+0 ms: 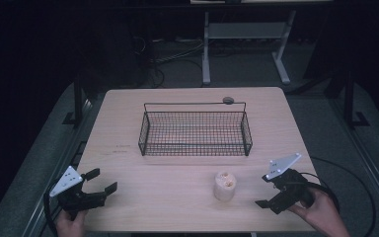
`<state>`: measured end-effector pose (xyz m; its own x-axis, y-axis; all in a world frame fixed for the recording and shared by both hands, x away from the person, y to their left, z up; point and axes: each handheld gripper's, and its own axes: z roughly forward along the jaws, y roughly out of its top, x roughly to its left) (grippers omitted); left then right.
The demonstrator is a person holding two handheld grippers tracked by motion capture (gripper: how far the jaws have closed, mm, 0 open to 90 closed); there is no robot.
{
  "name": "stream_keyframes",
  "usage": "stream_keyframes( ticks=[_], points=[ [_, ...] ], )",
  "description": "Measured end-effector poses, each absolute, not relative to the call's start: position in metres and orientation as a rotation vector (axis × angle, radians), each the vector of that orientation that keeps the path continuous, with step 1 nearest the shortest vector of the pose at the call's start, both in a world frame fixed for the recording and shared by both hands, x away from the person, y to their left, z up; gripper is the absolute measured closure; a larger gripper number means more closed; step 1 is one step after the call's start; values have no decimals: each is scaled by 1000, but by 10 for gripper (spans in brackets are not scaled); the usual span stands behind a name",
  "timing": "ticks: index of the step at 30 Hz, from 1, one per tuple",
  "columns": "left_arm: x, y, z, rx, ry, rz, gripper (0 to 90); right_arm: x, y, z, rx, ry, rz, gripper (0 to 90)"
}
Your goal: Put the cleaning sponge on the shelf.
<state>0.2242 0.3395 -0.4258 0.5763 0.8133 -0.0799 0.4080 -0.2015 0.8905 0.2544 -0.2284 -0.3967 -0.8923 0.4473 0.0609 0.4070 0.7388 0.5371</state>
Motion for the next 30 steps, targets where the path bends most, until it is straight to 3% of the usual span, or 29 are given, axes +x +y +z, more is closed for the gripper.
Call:
stream_keyframes(
  ticks=[30],
  points=[
    [223, 344, -425, 1804, 998, 520, 138, 271, -190, -382, 556, 2930, 779, 152]
  ],
)
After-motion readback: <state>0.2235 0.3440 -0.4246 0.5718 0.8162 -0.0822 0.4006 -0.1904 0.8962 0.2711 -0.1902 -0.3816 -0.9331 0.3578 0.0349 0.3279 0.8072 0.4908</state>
